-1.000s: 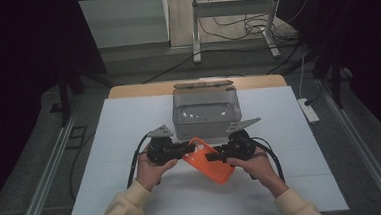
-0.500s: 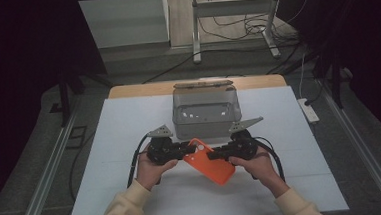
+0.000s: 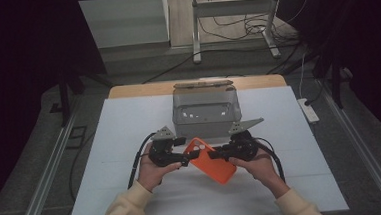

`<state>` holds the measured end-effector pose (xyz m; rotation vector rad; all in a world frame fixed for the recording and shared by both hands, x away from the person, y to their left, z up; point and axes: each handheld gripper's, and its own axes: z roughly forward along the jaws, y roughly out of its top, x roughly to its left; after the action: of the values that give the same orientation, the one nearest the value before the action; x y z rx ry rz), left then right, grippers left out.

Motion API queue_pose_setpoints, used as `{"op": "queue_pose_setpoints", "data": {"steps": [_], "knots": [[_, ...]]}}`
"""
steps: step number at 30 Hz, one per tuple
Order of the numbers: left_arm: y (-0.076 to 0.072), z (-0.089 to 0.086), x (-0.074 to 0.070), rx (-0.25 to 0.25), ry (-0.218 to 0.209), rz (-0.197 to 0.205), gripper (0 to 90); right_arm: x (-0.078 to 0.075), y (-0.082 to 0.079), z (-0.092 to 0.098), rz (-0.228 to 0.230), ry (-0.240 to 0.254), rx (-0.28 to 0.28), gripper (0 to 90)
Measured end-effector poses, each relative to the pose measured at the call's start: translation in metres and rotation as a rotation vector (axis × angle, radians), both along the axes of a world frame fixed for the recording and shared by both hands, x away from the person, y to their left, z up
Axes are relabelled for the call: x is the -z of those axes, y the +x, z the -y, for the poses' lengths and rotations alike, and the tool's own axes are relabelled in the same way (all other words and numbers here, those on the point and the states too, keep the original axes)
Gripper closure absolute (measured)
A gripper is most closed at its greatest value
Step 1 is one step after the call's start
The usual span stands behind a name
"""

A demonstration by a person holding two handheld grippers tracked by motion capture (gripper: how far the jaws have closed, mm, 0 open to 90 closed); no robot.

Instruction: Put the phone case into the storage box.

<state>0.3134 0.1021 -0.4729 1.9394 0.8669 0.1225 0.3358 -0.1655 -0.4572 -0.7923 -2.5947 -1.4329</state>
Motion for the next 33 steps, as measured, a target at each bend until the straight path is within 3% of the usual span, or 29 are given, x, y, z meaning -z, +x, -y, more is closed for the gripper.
{"op": "queue_pose_setpoints", "data": {"steps": [10,17,33], "knots": [[-0.009,-0.006,-0.001,-0.026,0.042,0.056,15.6,-0.002,-0.002,0.001,0.025,-0.017,0.016,80.0],[-0.014,-0.013,0.0,-0.039,0.058,0.065,15.0,-0.004,-0.003,0.002,0.043,-0.028,0.023,80.1],[-0.024,-0.033,0.008,-0.095,0.14,0.09,14.3,-0.008,-0.005,0.005,0.081,-0.044,0.041,80.2]]}}
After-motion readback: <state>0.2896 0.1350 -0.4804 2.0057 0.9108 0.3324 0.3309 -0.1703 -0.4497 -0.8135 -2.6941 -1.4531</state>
